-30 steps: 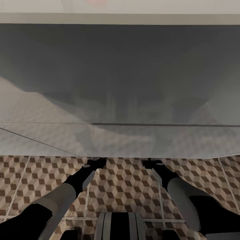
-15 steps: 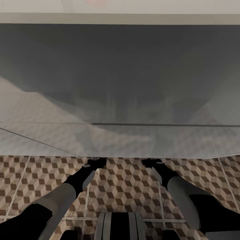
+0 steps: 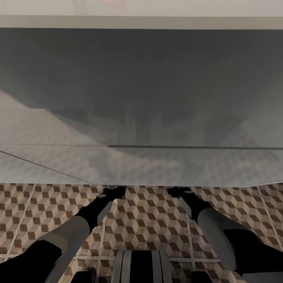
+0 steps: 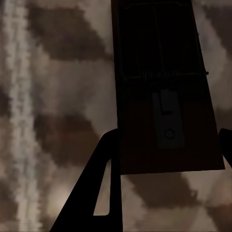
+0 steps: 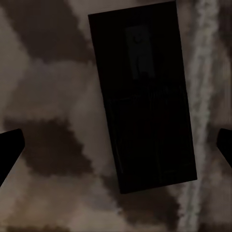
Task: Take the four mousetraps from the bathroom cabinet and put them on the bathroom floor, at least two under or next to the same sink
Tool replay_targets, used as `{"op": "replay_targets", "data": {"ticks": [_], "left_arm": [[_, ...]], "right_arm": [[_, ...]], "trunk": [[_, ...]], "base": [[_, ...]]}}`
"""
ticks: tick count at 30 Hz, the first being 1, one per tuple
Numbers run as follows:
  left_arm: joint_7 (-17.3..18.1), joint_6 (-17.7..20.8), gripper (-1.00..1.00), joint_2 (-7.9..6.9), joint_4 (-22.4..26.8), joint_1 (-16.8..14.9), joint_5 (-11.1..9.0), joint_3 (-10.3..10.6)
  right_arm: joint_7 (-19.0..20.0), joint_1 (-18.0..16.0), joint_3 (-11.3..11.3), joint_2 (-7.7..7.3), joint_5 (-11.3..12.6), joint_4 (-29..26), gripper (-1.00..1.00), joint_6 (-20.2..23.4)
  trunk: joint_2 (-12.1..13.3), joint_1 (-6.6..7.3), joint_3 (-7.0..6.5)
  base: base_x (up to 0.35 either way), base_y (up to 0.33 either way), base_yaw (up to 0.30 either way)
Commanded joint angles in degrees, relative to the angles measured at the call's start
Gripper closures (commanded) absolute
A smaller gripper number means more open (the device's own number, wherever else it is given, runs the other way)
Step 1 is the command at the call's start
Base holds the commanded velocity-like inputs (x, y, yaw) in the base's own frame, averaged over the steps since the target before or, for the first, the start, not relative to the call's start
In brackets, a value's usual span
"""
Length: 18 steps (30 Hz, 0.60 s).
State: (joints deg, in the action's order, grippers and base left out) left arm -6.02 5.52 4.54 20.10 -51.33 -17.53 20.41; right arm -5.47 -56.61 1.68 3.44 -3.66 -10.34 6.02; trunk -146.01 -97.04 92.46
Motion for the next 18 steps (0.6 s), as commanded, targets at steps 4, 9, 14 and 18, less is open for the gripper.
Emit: {"op": "replay_targets", "data": {"ticks": [4, 9, 14, 18], "left_arm": [[-0.42, 1.58, 1.0, -0.05, -0.36, -0.01, -0.65, 0.5], [1.85, 3.29, 1.0, -0.08, -2.53, -0.86, -0.66, 0.51], [3.4, 3.59, 1.0, -0.09, -5.08, -2.15, -0.6, 0.49], [3.68, 3.69, 1.0, -0.01, -5.61, -2.56, -0.58, 0.44]], "right_arm": [[-0.15, 0.01, 0.15, 0.02, -0.38, -0.12, -1.0, 0.32], [-0.15, 0.01, 0.1, 0.06, -0.41, -0.12, -1.0, 0.12], [-0.15, 0.01, 0.08, 0.07, -0.53, -0.12, -1.0, -0.06], [-0.15, 0.01, 0.02, -0.02, -0.55, -0.12, -1.0, -0.1]], "trunk": [[-0.01, 0.0, 0.03], [-0.01, 0.0, 0.03], [-0.01, 0.0, 0.03], [-0.01, 0.0, 0.03]], "base": [[0.0, 0.0, 0.0], [0.0, 0.0, 0.0], [0.0, 0.0, 0.0], [0.0, 0.0, 0.0]]}}
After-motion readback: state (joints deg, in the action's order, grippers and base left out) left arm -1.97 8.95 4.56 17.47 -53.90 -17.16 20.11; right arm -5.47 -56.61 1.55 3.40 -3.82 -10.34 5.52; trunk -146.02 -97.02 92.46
